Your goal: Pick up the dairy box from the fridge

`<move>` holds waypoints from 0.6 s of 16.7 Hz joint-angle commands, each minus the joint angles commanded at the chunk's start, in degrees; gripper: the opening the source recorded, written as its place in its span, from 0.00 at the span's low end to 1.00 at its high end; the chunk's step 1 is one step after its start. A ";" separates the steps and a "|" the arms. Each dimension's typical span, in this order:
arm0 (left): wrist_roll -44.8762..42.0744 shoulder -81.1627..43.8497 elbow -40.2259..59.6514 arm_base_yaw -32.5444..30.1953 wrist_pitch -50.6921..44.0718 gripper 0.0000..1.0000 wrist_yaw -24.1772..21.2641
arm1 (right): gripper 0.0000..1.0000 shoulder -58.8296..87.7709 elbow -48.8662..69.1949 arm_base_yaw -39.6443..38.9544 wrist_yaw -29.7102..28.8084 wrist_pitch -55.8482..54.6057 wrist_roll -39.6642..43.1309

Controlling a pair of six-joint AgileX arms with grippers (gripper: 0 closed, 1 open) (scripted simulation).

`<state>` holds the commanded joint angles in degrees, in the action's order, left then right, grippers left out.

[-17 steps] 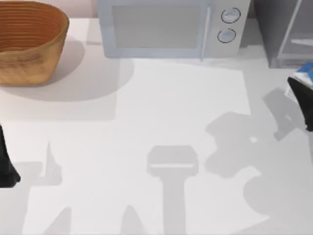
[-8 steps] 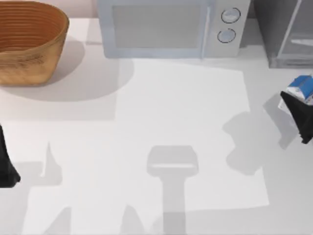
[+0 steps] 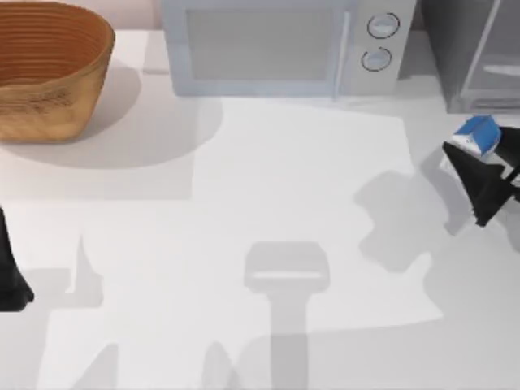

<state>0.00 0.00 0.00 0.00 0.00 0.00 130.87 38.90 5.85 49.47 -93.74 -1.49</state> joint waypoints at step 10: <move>0.00 0.00 0.00 0.00 0.00 1.00 0.00 | 0.15 3.89 5.49 -3.87 -5.19 2.29 0.16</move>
<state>0.00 0.00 0.00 0.00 0.00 0.00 134.77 44.39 1.98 44.27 -91.46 -1.34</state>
